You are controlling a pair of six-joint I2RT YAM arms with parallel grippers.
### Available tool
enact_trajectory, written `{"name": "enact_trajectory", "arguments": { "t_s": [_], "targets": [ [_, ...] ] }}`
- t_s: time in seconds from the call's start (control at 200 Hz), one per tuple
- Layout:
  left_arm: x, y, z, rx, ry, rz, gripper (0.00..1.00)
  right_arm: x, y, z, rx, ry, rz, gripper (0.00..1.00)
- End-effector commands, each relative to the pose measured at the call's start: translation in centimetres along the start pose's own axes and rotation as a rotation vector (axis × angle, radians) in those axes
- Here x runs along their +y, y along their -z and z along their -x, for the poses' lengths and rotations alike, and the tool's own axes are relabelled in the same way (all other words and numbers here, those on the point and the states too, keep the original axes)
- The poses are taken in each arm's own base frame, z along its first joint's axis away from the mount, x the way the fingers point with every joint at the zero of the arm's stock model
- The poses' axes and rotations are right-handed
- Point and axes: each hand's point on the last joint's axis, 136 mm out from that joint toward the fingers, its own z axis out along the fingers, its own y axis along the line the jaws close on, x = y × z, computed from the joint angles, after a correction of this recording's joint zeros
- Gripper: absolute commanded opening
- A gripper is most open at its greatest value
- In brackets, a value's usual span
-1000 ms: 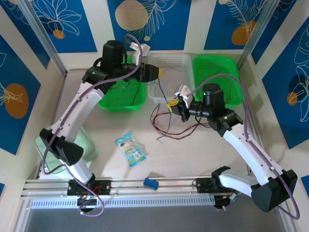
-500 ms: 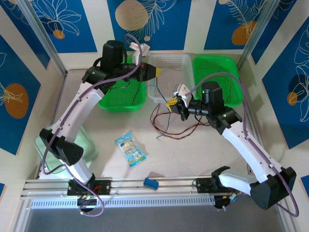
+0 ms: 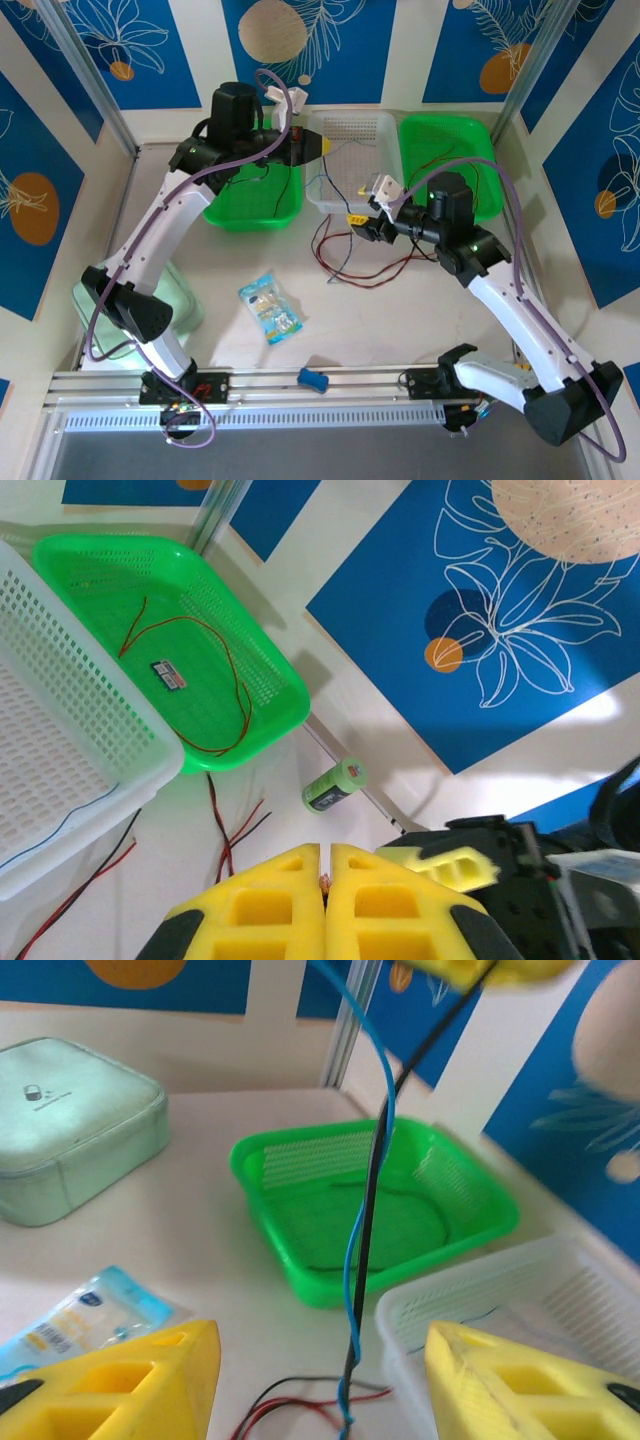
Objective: Untangle the cables
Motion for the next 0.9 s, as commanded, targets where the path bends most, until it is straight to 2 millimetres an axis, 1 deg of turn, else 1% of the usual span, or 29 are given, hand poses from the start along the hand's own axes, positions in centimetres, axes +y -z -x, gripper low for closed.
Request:
{"name": "enact_trajectory", "arguments": {
  "t_s": [0.0,0.09,0.23,0.305,0.435,0.59,0.69,0.895],
  "targets": [
    [-1.8,1.2,1.0,-0.034,-0.015,-0.012,0.00,-0.4,0.7,3.8,-0.086,0.220,-0.073,0.56],
    [-1.8,1.2,0.9,-0.030,-0.008,-0.016,0.00,0.5,-0.1,5.5,-0.107,0.354,-0.079,0.54],
    [-2.2,1.3,0.8,-0.027,-0.005,-0.028,0.00,0.8,-2.0,7.2,-0.119,0.529,-0.140,0.52],
    [-2.3,1.5,0.8,-0.027,-0.005,-0.030,0.00,0.6,-2.6,8.0,-0.129,0.554,-0.156,0.52],
    [-2.5,1.8,0.7,-0.028,-0.003,-0.031,0.00,0.0,-3.1,9.3,-0.154,0.573,-0.179,0.51],
    [-2.8,1.9,0.7,-0.029,-0.005,-0.034,0.00,-0.5,-4.1,9.8,-0.148,0.597,-0.179,0.50],
    [-2.8,1.9,0.7,-0.030,-0.004,-0.032,0.00,-0.9,-4.6,9.9,-0.143,0.603,-0.176,0.48],
    [-3.1,2.2,0.9,-0.038,-0.007,-0.032,0.00,-1.8,-4.8,9.7,-0.132,0.566,-0.170,0.31]
  ]
}}
